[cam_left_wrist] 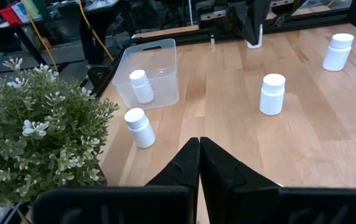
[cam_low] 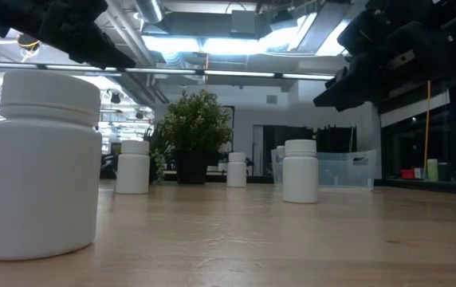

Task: Pick and place pill bottles into a basket
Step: Put the white pill bottle into the transparent bin

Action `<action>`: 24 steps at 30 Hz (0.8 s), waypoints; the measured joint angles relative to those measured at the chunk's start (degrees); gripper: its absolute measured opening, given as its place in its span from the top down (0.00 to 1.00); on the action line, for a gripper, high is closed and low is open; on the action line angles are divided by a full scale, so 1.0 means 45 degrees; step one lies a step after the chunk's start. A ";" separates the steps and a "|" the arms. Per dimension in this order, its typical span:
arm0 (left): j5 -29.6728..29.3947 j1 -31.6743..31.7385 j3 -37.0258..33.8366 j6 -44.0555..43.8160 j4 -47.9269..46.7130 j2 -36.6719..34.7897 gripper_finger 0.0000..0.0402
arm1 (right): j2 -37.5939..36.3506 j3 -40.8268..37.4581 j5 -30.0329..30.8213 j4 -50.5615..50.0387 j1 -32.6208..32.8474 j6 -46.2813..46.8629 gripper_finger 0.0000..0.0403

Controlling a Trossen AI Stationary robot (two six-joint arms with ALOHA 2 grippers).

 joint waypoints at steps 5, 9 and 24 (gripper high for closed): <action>0.0000 0.0003 0.0002 -0.0213 0.0000 0.0000 0.98 | -0.0005 0.0000 -0.0709 -0.0016 0.0000 0.0057 0.84; 0.0000 0.0002 0.0000 -0.0213 0.0000 0.0000 0.99 | -0.0010 0.0000 -0.1317 -0.0058 0.0000 0.0066 0.73; 0.0000 0.0001 0.0003 -0.0228 0.0004 0.0000 0.99 | -0.0019 0.0379 -0.1352 -0.1207 0.0006 -0.0101 0.58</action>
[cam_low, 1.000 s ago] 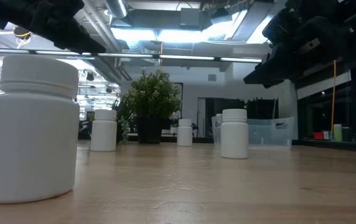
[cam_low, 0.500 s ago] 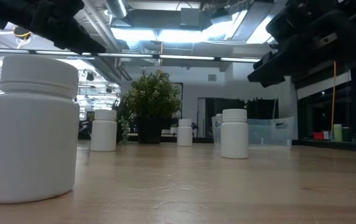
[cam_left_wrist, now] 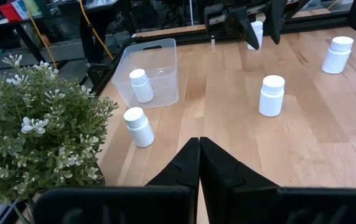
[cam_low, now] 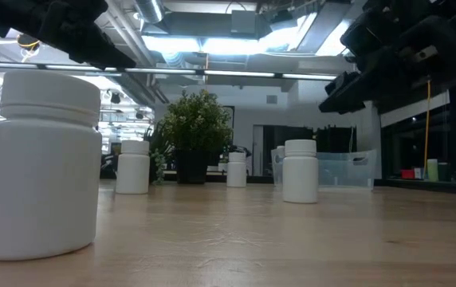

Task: Pick and place pill bottles into a basket
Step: Put the white pill bottle into the transparent bin

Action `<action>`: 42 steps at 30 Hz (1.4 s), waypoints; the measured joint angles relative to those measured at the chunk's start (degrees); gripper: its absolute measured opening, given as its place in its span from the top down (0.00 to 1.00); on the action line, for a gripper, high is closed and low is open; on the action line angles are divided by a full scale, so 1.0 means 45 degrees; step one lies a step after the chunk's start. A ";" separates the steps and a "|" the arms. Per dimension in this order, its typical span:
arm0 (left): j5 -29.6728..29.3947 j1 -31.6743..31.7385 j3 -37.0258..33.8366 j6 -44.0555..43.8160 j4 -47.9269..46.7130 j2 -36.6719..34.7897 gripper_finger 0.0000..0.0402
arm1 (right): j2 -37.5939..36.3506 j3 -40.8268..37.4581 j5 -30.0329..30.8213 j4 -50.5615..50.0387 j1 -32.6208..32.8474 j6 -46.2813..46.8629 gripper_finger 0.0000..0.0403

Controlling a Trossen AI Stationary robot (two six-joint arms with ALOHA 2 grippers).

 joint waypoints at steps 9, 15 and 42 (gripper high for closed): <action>0.0003 -0.0001 -0.0003 0.0005 0.0001 0.0000 0.99 | 0.0014 0.1745 0.0721 -0.2586 0.0560 -0.0473 0.58; 0.0000 0.0004 -0.0003 0.0019 -0.0004 0.0005 0.99 | 0.0097 0.2298 0.0786 -0.2777 0.0816 0.0059 0.53; 0.0001 0.0000 -0.0003 0.0033 -0.0037 0.0005 0.99 | 0.2900 0.4331 0.2142 -0.4387 0.1568 0.0508 0.32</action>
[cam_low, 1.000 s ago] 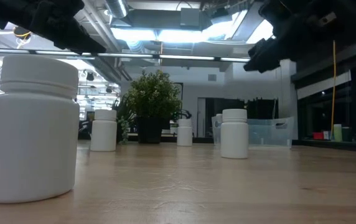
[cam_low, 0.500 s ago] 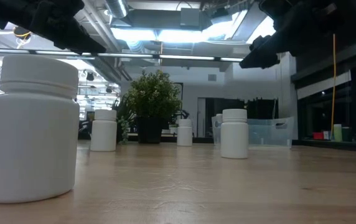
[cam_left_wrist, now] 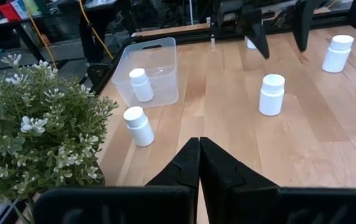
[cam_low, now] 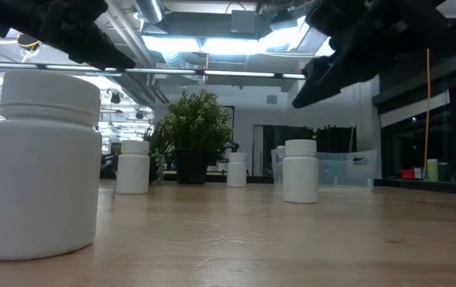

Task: Pick and place pill bottles into a basket
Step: Put the white pill bottle into the transparent bin

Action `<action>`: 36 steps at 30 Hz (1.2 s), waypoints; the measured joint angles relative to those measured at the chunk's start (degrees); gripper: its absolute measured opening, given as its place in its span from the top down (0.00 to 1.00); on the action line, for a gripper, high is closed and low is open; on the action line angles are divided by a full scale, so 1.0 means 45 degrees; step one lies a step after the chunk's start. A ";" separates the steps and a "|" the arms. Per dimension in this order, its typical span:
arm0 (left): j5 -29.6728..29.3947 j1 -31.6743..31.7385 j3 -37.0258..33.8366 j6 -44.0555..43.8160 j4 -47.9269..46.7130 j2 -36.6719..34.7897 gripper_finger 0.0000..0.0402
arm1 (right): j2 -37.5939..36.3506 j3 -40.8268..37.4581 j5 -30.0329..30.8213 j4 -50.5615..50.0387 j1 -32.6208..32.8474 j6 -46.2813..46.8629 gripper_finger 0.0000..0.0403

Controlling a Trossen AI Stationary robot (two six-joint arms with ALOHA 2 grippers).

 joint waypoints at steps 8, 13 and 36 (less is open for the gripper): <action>-0.0001 0.0004 0.0002 -0.0004 -0.0065 0.0000 0.99 | 0.0965 -0.0003 0.0350 0.0208 -0.0005 0.0024 0.32; -0.0001 0.0004 0.0000 -0.0024 -0.0060 -0.0005 0.99 | 0.1591 -0.0008 0.0367 0.0281 -0.0005 0.0024 0.32; 0.0004 0.0000 0.0000 -0.0359 -0.0317 0.0000 0.99 | 0.2530 -0.0008 0.0767 0.1056 -0.0015 -0.0018 0.37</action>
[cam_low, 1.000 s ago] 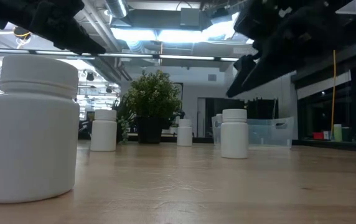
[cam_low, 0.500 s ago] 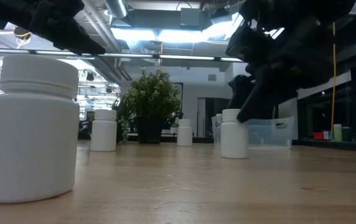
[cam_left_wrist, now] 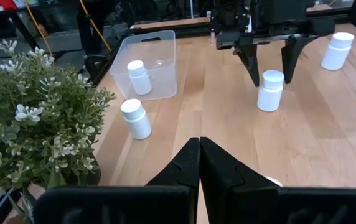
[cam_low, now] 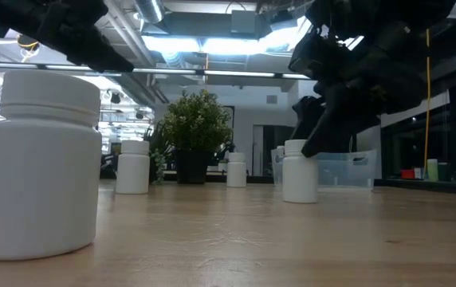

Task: Pick and place pill bottles into a basket
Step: Put the white pill bottle into the transparent bin

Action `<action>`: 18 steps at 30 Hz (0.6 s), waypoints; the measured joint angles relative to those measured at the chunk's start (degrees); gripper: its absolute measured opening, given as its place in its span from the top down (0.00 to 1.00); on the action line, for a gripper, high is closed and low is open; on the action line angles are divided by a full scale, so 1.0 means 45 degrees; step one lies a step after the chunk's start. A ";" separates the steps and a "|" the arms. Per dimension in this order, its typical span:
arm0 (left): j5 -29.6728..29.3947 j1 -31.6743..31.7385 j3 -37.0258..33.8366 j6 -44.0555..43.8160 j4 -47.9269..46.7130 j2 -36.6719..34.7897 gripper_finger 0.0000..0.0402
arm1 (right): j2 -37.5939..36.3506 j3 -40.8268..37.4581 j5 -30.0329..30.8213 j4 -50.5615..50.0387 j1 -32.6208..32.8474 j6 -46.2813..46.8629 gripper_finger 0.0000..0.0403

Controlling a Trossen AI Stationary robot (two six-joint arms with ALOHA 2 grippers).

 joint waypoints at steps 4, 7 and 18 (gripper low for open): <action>-0.0005 0.0004 0.0004 -0.0005 -0.0025 -0.0002 0.99 | 0.0000 0.0000 -0.0005 0.0013 0.0000 -0.0005 0.46; -0.0005 0.0002 0.0003 0.0000 -0.0028 -0.0003 0.99 | 0.0000 0.0000 -0.0024 0.0018 0.0000 -0.0019 0.54; -0.0005 0.0002 0.0000 0.0020 -0.0069 0.0000 0.99 | -0.0015 0.0000 -0.0025 0.0064 -0.0005 -0.0336 0.61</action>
